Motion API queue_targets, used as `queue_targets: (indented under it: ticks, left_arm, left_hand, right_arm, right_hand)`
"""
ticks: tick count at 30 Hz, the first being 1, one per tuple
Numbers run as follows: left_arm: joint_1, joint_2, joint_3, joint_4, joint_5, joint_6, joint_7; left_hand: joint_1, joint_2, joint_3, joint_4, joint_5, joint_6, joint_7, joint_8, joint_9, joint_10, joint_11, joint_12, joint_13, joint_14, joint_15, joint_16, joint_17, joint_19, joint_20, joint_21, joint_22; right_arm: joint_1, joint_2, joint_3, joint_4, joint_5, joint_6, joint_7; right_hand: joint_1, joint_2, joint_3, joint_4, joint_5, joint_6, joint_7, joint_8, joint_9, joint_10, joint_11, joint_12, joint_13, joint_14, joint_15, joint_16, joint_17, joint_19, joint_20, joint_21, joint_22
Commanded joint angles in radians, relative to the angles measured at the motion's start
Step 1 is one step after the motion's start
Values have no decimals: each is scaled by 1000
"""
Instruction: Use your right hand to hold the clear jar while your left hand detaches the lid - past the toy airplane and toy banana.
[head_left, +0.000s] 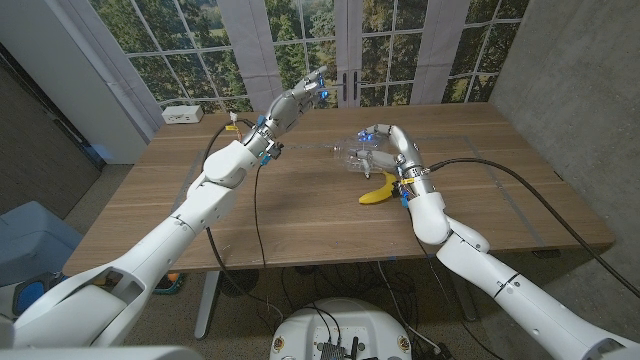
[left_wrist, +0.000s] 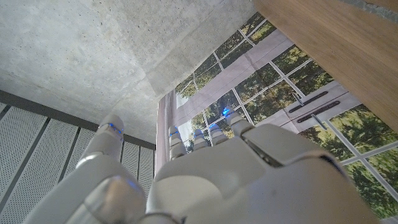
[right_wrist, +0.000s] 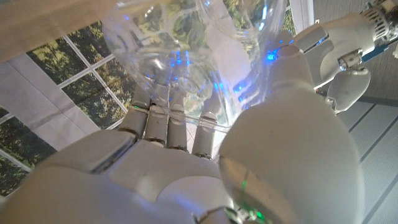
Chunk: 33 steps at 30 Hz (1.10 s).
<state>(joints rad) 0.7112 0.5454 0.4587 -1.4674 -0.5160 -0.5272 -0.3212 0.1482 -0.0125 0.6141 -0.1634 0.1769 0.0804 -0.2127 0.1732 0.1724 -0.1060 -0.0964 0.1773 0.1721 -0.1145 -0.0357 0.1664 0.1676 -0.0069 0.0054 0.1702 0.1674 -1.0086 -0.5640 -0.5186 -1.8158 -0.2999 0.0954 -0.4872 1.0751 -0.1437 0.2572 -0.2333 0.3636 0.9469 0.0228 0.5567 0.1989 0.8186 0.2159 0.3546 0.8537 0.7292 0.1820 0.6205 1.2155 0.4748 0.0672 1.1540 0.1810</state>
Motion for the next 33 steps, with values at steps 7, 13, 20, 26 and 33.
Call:
queue_targets:
  ticks: [7, 13, 20, 26, 33]
  left_arm:
    - [6, 15, -1, -12, 11, -12, 6]
    - [2, 20, 0, -14, 8, -7, 0]
    - [0, 24, 1, -15, 5, -3, -7]
    - [-1, 24, 0, -15, 2, -1, -9]
    - [-5, 25, 1, -14, -19, 14, -25]
  left_hand:
    - [1, 12, -1, -5, 0, -7, -3, 3, 0, -10, 2, 4, 2, -15, -14, 6, 2, -13, -3, 7, 0]
    - [2, 13, 0, -5, 0, -7, -3, 4, 0, -9, 3, 5, 2, -16, -13, 7, 2, -15, -2, 7, 0]
    - [2, 13, -1, -5, 0, -6, -3, 5, 0, -9, 7, 7, 2, -16, -12, 8, 2, -15, -2, 9, 0]
    - [2, 14, -1, -5, 0, -4, -3, 6, 0, -9, 7, 7, 2, -17, -12, 8, 2, -15, -2, 9, 0]
    - [2, 14, -1, -6, 0, -5, -3, 6, 0, -10, 7, 7, 2, -18, -12, 8, 2, -15, -2, 10, 0]
  right_arm:
    - [43, -70, -43, -108, 65, -208, 202]
    - [71, -87, -66, -123, 81, -260, 259]
    - [105, -103, -97, -131, 90, -307, 317]
    - [126, -113, -116, -141, 89, -352, 345]
    - [136, -114, -128, -160, 78, -421, 333]
  right_hand:
    - [80, 79, 116, 99, 7, 182, -168, 4, 11, 418, -409, -7, -13, 162, -408, -102, -51, -117, -162, -1, -2]
    - [77, 84, 123, 101, 9, 179, -169, 0, 10, 418, -410, -8, -19, 141, -409, -155, -88, -122, -161, -7, -4]
    - [87, 96, 138, 95, 1, 155, -162, -9, 13, 398, -406, -12, -18, 136, -412, -198, -113, -119, -158, -11, -4]
    - [74, 126, 159, 95, -59, 55, -166, -51, 15, 292, -400, -68, -42, 101, -405, -271, -163, -138, -141, -19, -2]
    - [-8, 118, 125, 109, -133, -111, -162, -122, 20, 89, -362, -162, -76, -37, -385, -359, -220, -245, -58, -70, -7]
